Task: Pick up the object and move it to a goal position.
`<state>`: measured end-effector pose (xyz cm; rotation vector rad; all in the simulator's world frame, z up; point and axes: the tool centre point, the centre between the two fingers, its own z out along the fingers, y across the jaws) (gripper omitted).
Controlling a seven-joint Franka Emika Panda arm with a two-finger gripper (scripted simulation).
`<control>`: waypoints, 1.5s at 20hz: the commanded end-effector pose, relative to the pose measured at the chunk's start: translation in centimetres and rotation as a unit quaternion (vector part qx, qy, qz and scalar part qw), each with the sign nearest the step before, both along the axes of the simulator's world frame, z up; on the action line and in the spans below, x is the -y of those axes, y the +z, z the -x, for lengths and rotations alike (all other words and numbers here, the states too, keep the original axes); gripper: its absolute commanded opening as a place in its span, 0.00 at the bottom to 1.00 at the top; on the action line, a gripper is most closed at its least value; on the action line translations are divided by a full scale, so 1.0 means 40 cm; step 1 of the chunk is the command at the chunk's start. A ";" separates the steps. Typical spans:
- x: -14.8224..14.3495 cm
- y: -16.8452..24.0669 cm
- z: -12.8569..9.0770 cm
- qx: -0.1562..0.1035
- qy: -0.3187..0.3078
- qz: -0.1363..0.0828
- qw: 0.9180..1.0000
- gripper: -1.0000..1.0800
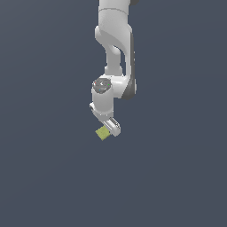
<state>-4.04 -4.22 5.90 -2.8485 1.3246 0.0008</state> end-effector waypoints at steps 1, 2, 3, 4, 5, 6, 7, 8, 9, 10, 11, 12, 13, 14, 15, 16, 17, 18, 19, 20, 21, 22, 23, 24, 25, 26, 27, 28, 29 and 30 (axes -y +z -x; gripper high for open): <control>0.000 -0.010 0.001 0.000 0.000 0.000 1.000 0.96; 0.000 -0.018 0.001 0.000 0.000 0.000 1.000 0.96; 0.000 -0.027 0.001 0.000 -0.001 0.000 1.000 0.96; 0.001 -0.037 0.002 0.000 -0.001 0.000 1.000 0.96; 0.001 -0.049 0.002 0.000 -0.001 0.000 1.000 0.96; 0.001 -0.063 0.003 0.000 -0.002 0.000 1.000 0.96; 0.000 -0.076 0.003 0.000 -0.002 0.000 1.000 0.96; 0.001 -0.088 0.003 0.000 -0.002 0.000 1.000 0.96; 0.000 -0.098 0.003 0.000 -0.002 0.000 1.000 0.96; 0.001 -0.106 0.003 0.000 -0.003 0.000 1.000 0.96; 0.001 -0.112 0.003 0.000 -0.003 0.000 1.000 0.96; 0.000 -0.117 0.002 0.000 -0.003 0.000 1.000 0.96; 0.000 -0.121 0.002 0.000 -0.003 0.000 1.000 0.96; 0.000 -0.123 0.002 0.000 -0.003 0.000 1.000 0.96; 0.000 -0.123 0.001 0.000 -0.003 0.000 1.000 0.96; 0.000 -0.123 0.001 0.000 -0.003 0.000 1.000 0.00; 0.000 -0.123 0.001 0.000 -0.003 0.000 1.000 0.00; 0.000 -0.123 0.001 0.000 -0.003 0.000 1.000 0.00; 0.000 -0.123 0.001 0.000 -0.003 0.000 1.000 0.00; 0.000 -0.123 0.001 0.000 -0.003 0.000 1.000 0.00; 0.000 -0.123 0.001 0.000 -0.003 0.000 1.000 0.00; 0.000 -0.123 0.001 0.000 -0.003 0.000 1.000 0.00; 0.000 -0.123 0.001 0.000 -0.003 0.000 1.000 0.00; 0.000 -0.123 0.001 0.000 -0.003 0.000 1.000 0.00; 0.000 -0.123 0.001 0.000 -0.003 0.000 1.000 0.00; -0.001 -0.120 0.001 0.001 -0.002 0.000 1.000 0.00; -0.001 -0.120 0.001 0.001 -0.002 0.000 1.000 0.00; -0.002 -0.117 0.000 0.001 -0.002 0.000 1.000 0.00; -0.003 -0.114 0.000 0.001 -0.002 0.000 1.000 0.00; -0.004 -0.108 -0.001 0.001 -0.002 0.000 1.000 0.00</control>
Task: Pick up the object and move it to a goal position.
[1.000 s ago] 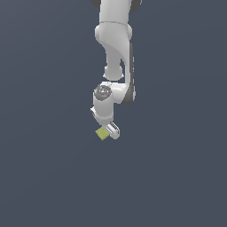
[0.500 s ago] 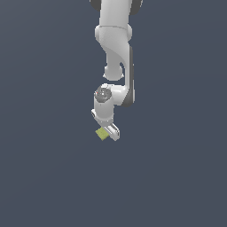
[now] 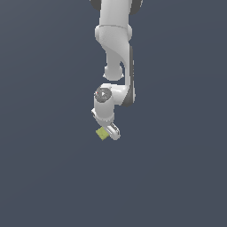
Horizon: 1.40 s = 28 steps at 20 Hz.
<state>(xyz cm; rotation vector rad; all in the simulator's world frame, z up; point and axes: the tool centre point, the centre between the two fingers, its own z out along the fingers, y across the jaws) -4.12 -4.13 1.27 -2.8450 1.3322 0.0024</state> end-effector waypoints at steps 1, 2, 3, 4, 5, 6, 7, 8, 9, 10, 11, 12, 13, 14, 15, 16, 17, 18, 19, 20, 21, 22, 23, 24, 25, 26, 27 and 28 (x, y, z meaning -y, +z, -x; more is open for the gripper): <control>-0.004 0.014 -0.004 0.001 0.000 0.000 1.000 0.00; -0.006 0.023 -0.005 0.001 0.000 0.000 1.000 0.00; -0.008 0.033 -0.006 0.001 0.000 0.000 1.000 0.00; -0.011 0.045 -0.007 0.001 0.000 0.000 1.000 0.00; -0.013 0.058 -0.009 0.001 0.000 0.000 1.000 0.00; -0.017 0.073 -0.011 0.001 0.000 0.000 1.000 0.00; -0.021 0.089 -0.013 0.001 0.000 0.000 1.000 0.00; -0.025 0.107 -0.016 0.001 0.000 0.000 1.000 0.00; -0.030 0.126 -0.018 0.001 0.000 0.000 1.000 0.00; -0.034 0.147 -0.021 0.001 0.000 0.000 1.000 0.00; -0.040 0.169 -0.024 0.001 0.000 0.000 1.000 0.00; -0.045 0.193 -0.027 0.001 0.000 0.000 1.000 0.00; -0.051 0.217 -0.031 0.001 0.000 0.000 1.000 0.00; -0.057 0.243 -0.034 0.001 -0.001 0.000 1.000 0.00; -0.063 0.270 -0.038 0.001 -0.001 0.000 1.000 0.00; -0.069 0.298 -0.042 0.001 -0.001 0.001 1.000 0.00; -0.075 0.325 -0.046 0.001 -0.001 0.001 1.000 0.00; -0.081 0.350 -0.050 0.001 -0.001 0.001 1.000 0.00; -0.087 0.375 -0.054 0.001 -0.001 0.001 1.000 0.00; -0.092 0.399 -0.058 0.001 -0.001 0.001 1.000 0.00; -0.097 0.421 -0.062 0.001 -0.001 0.001 1.000 0.00; -0.102 0.442 -0.065 0.001 -0.001 0.001 1.000 0.00; -0.107 0.461 -0.069 0.001 -0.001 0.001 1.000 0.00; -0.111 0.479 -0.072 0.001 -0.001 0.001 1.000 0.00; -0.114 0.495 -0.075 0.001 -0.001 0.001 1.000 0.00; -0.118 0.510 -0.078 0.001 -0.001 0.001 1.000 0.00; -0.122 0.524 -0.081 0.001 -0.001 0.001 1.000 0.00; -0.125 0.536 -0.083 0.001 -0.001 0.001 1.000 0.00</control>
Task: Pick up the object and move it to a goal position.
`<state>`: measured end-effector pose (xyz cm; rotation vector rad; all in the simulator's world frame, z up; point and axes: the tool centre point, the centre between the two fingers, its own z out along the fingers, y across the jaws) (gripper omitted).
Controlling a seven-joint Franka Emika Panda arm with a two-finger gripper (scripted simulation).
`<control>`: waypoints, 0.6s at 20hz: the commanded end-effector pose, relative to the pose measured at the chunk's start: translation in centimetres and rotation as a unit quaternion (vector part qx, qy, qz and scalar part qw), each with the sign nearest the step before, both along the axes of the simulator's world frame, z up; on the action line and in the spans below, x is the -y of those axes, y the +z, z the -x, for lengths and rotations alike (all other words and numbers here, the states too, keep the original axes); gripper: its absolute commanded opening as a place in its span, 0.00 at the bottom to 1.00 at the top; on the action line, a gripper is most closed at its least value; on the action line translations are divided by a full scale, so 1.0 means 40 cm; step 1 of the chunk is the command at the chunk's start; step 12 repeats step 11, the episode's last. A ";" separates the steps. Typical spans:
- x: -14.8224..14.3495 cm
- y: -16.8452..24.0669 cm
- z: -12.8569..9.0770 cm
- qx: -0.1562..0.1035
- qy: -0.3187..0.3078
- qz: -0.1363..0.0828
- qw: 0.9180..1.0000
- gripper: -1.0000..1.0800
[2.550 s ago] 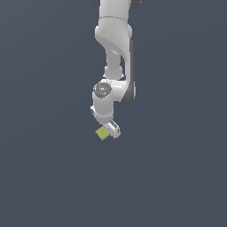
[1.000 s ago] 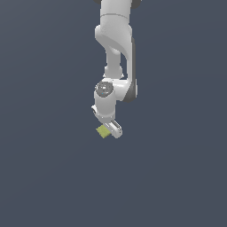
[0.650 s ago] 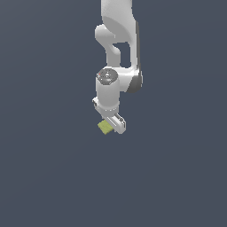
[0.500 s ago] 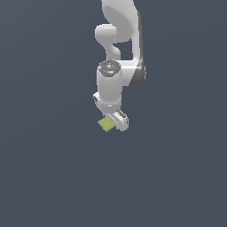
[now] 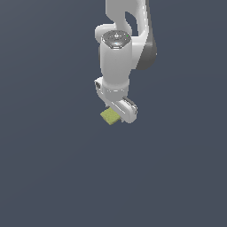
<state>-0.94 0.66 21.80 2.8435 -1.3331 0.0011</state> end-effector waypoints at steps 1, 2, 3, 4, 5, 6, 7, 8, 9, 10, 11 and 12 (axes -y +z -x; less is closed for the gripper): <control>-0.007 0.033 -0.006 0.000 0.000 0.000 1.000 0.00; -0.010 0.042 -0.008 0.000 0.000 0.000 1.000 0.00; -0.012 0.050 -0.010 0.000 0.000 0.000 1.000 0.00; -0.014 0.057 -0.011 0.000 0.000 0.000 1.000 0.00; -0.015 0.062 -0.013 0.000 0.000 0.000 1.000 0.00; -0.016 0.066 -0.014 0.000 0.000 0.000 1.000 0.00; -0.017 0.068 -0.015 0.000 0.000 0.000 1.000 0.00; -0.017 0.069 -0.016 0.000 0.000 0.000 1.000 0.00; -0.017 0.068 -0.016 0.000 0.000 -0.001 1.000 0.00; -0.017 0.066 -0.016 0.000 0.000 -0.001 1.000 0.00; -0.017 0.065 -0.017 0.000 0.000 -0.001 1.000 0.00; -0.017 0.065 -0.017 0.000 0.000 -0.001 1.000 0.00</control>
